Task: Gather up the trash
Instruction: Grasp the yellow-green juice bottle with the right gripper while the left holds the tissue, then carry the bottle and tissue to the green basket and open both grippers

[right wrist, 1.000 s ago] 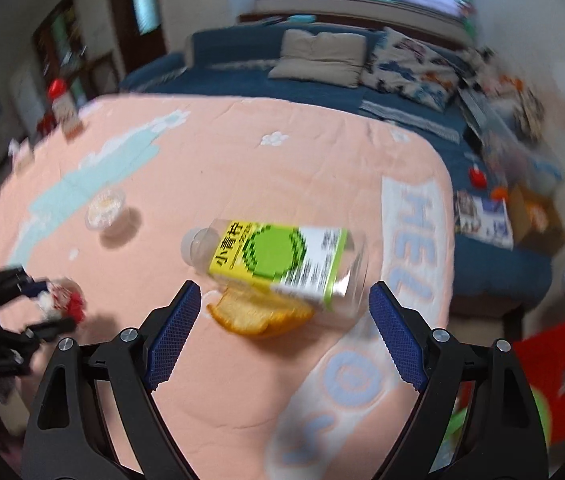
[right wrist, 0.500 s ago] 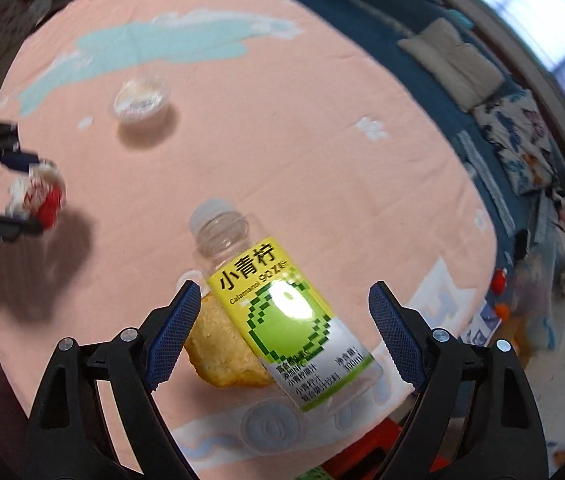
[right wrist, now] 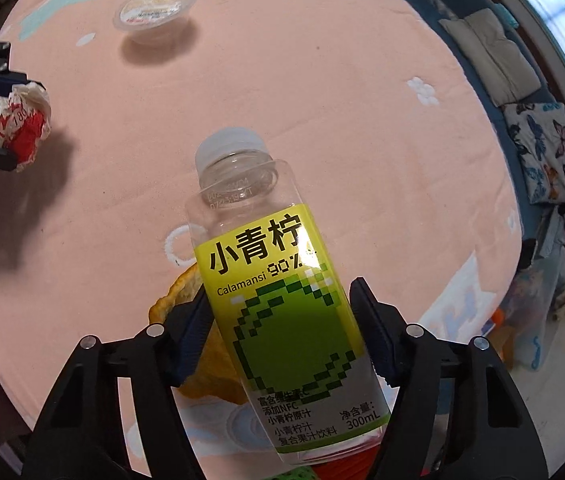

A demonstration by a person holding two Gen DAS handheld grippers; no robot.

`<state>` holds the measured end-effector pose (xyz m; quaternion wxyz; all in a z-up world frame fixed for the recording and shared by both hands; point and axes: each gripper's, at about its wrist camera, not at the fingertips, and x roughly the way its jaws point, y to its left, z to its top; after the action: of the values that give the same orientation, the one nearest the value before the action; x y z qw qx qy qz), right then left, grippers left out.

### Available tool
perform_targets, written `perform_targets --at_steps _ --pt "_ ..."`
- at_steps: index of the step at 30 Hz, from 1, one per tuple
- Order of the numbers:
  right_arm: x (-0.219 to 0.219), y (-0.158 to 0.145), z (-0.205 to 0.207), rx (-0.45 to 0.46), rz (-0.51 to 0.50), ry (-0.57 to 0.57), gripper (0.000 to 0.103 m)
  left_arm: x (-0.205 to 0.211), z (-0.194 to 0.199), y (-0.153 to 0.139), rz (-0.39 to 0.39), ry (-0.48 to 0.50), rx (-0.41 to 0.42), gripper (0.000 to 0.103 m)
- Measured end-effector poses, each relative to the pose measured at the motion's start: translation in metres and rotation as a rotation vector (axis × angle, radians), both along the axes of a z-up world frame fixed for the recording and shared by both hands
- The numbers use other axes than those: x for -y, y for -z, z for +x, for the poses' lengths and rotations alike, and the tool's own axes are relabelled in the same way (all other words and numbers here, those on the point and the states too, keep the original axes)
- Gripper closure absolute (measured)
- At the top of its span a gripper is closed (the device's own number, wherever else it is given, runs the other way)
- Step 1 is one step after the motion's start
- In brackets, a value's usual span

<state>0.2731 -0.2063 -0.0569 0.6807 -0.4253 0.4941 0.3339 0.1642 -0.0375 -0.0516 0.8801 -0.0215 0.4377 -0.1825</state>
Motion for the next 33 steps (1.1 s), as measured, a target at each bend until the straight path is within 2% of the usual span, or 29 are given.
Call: perform_targets --at_steps 5,11,25,33 --pt "0.009 -0.017 -0.01 0.033 0.095 0.07 0.04 0.006 0.0 -0.005 -0.014 0.008 0.013 0.055" --pt "0.028 -0.045 -0.019 0.038 0.264 0.216 0.043 0.019 -0.001 -0.011 -0.021 0.04 0.028 0.055" --pt "0.067 -0.061 -0.07 0.048 0.539 0.42 0.045 0.029 -0.01 -0.019 -0.027 0.063 0.047 0.055" --pt "0.113 -0.083 -0.109 0.134 0.664 0.559 0.045 0.051 -0.013 -0.031 -0.036 0.124 0.072 0.055"
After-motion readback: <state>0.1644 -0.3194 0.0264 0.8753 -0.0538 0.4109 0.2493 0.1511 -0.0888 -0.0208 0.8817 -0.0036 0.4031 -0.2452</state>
